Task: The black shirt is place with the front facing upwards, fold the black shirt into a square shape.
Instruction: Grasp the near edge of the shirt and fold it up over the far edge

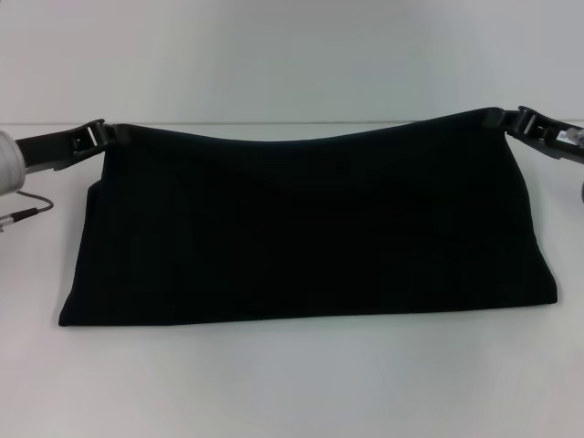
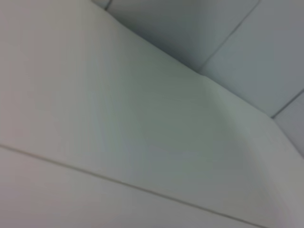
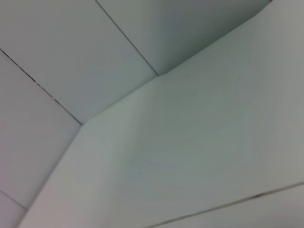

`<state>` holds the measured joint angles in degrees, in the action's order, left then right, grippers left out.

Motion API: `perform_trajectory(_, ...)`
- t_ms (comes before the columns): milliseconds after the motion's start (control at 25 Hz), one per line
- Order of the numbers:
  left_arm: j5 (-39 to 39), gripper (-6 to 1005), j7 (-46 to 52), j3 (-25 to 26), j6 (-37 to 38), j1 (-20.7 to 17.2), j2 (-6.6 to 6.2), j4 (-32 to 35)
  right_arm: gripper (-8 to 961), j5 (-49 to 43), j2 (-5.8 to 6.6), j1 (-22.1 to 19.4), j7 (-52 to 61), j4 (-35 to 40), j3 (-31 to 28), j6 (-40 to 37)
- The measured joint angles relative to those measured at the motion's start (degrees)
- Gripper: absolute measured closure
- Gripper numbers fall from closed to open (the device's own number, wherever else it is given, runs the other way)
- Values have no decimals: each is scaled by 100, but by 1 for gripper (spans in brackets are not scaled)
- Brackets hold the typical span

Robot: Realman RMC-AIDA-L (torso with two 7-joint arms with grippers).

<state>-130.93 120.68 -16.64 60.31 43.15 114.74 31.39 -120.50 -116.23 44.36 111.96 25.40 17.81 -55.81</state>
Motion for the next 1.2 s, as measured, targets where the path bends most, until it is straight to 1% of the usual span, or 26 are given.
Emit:
perform_trajectory(120,17,968,-224,-1,-384,97,110,-49,912,18,-88,104,-276,-78,11,345)
perform_trajectory(360,22,968,-534,-5,-981,240,280,-168,912,45,-277,260,-670,-102,13,999)
perform_trajectory(480,25,968,-702,-8,-1218,303,369,-208,913,61,-333,340,-862,-145,16,1330)
perform_trajectory(600,25,967,-851,-15,-1472,359,497,-222,913,214,-348,424,-1166,-302,20,1642)
perform_trajectory(760,26,967,-898,-15,-1809,440,587,-302,913,716,-348,457,-1793,-494,21,1794)
perform_trajectory(920,26,967,-938,-15,-2185,506,660,-409,913,1014,-353,507,-2299,-633,21,1932)
perform_trajectory(960,32,967,-965,-15,-2365,530,713,-425,906,1042,-353,532,-2379,-665,21,1951)
perform_trajectory(1200,146,968,-982,-15,-2636,573,782,-445,866,1085,-373,604,-2557,-717,28,2152)
